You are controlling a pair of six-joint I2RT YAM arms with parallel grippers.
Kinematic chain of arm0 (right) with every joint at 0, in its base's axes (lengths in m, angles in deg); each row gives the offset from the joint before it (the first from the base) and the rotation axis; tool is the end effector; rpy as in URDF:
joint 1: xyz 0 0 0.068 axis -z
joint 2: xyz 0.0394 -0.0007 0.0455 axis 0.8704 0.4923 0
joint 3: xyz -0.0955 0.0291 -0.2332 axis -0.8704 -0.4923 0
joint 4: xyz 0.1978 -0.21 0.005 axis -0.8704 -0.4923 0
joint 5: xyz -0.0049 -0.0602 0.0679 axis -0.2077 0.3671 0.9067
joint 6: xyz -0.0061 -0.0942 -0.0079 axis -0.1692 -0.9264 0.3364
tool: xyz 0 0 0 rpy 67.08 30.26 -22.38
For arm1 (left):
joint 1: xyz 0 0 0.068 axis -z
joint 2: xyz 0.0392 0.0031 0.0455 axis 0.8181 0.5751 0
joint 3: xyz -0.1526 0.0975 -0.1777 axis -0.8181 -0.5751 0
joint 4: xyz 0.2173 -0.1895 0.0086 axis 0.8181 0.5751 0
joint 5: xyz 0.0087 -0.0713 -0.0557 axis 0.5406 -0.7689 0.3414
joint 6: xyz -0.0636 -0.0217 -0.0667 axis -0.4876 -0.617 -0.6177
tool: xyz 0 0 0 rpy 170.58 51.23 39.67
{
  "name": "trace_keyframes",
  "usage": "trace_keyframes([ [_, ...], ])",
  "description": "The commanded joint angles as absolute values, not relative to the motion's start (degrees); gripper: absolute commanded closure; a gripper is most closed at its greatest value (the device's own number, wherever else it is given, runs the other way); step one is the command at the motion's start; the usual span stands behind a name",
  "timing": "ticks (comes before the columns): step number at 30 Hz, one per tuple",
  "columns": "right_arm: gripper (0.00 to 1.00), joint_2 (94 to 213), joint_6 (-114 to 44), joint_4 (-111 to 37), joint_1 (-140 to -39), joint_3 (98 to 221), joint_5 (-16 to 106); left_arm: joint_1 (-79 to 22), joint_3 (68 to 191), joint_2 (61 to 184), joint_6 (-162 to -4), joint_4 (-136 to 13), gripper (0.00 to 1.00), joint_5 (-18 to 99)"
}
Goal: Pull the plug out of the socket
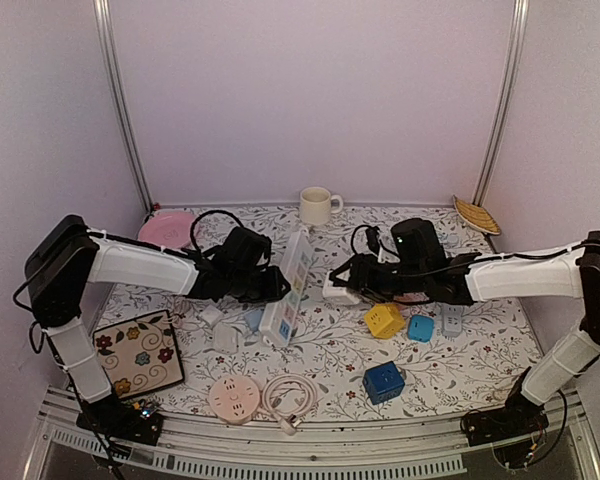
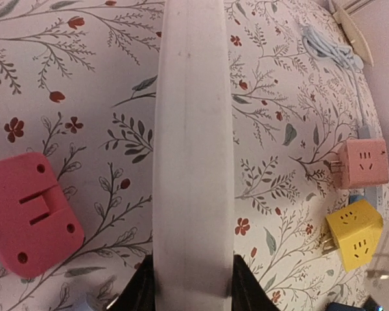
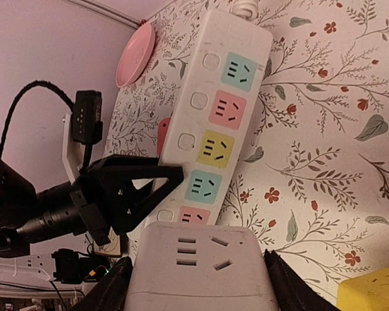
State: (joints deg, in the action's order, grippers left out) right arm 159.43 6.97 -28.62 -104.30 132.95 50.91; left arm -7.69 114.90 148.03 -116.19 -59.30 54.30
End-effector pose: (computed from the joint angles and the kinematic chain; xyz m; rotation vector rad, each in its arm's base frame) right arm 0.2708 0.2879 0.1579 -0.0573 2.3279 1.1617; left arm 0.2926 -0.3042 0.0968 0.0102 2.4356 -0.6637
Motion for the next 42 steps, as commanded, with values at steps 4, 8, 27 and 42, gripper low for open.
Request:
trace_keyframes([
  [4, 0.77, 169.3, 5.2, -27.5, -108.2, 139.1, 51.0, -15.3, 120.2, 153.3, -116.9, -66.1, 1.0, 43.9],
  [8, 0.75, 173.2, 5.4, -27.6, -108.6, 139.4, 51.5, -16.9, 122.7, 156.2, -117.1, -66.7, 1.0, 40.8],
  [27, 0.22, 169.8, 3.3, -32.3, -108.7, 138.9, 46.8, -17.1, 124.3, 160.0, -118.6, -67.6, 0.59, 39.5],
  [42, 0.03, 160.2, 0.5, -39.4, -108.7, 138.4, 38.7, -16.4, 122.3, 153.0, -116.0, -66.5, 0.16, 41.0],
])
